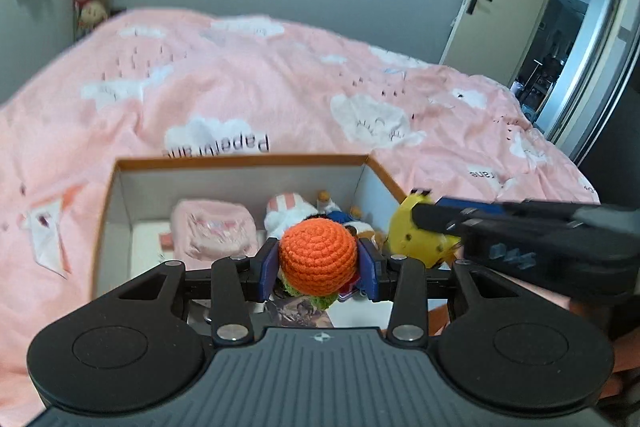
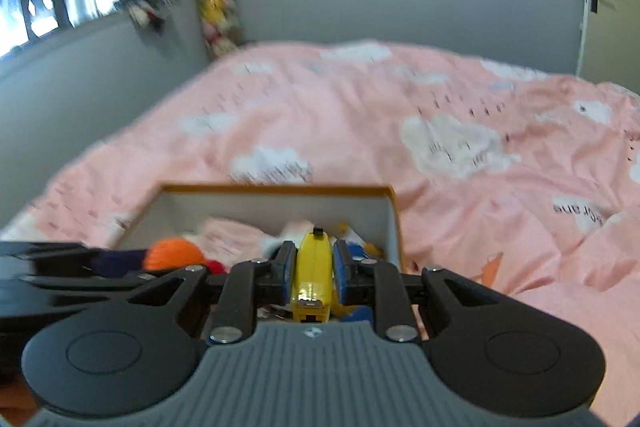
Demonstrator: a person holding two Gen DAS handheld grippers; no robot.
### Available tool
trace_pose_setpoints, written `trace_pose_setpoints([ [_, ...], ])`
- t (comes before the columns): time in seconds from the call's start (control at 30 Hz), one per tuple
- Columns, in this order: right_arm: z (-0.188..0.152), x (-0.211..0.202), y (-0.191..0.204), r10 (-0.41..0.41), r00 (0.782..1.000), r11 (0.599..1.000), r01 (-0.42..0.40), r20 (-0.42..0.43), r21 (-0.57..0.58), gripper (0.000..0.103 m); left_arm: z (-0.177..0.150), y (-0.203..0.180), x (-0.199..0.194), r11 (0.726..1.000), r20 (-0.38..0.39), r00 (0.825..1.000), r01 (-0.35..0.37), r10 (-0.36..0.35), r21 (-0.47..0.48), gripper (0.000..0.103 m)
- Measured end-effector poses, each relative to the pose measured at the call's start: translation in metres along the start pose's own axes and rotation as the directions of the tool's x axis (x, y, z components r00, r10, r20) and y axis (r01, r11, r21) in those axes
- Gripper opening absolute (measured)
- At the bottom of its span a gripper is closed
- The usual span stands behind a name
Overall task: Organize objects
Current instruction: 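Lift the orange ball with the left tool while the right tool lifts the tape measure, then drop the orange ball into the box with the left tool while the right tool releases the tape measure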
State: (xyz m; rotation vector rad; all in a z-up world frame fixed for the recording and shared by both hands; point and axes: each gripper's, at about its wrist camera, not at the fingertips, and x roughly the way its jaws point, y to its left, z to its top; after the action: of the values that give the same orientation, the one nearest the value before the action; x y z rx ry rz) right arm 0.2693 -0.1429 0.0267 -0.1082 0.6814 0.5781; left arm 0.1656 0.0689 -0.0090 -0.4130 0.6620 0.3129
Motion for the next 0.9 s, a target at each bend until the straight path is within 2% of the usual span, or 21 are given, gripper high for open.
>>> trace_pose_setpoints([
  [0.1,-0.006,0.032,-0.001,-0.030,0.995,0.999,0.026,-0.095,-0.046,0.021,-0.002,0.007,0.011,0.999,-0.037,0.999,0.028,-0.029,-0.035,0.047],
  [0.2,-0.016,0.056,0.000,-0.067,0.982,0.995,0.052,-0.177,-0.089,0.021,-0.004,0.008,0.020,0.999,-0.057,0.998,0.035,-0.036,-0.021,0.047],
  [0.4,-0.021,0.073,-0.001,-0.119,0.960,0.986,0.085,-0.252,-0.143,0.021,-0.005,0.010,0.037,0.998,-0.096,0.994,0.058,-0.059,-0.007,0.047],
  [0.6,-0.023,0.076,-0.002,-0.157,0.956,0.977,0.113,-0.248,-0.184,0.021,-0.006,0.012,0.047,0.999,-0.129,0.990,0.050,-0.051,-0.010,0.047],
  [0.73,-0.023,0.070,0.003,-0.208,0.960,0.954,0.158,-0.187,-0.254,0.024,-0.008,0.011,0.053,0.998,-0.158,0.985,0.069,-0.067,0.004,0.047],
  [0.9,-0.021,0.052,0.004,-0.218,0.971,0.947,0.187,-0.095,-0.261,0.024,-0.009,0.009,0.059,0.996,-0.200,0.976,0.086,-0.085,-0.004,0.047],
])
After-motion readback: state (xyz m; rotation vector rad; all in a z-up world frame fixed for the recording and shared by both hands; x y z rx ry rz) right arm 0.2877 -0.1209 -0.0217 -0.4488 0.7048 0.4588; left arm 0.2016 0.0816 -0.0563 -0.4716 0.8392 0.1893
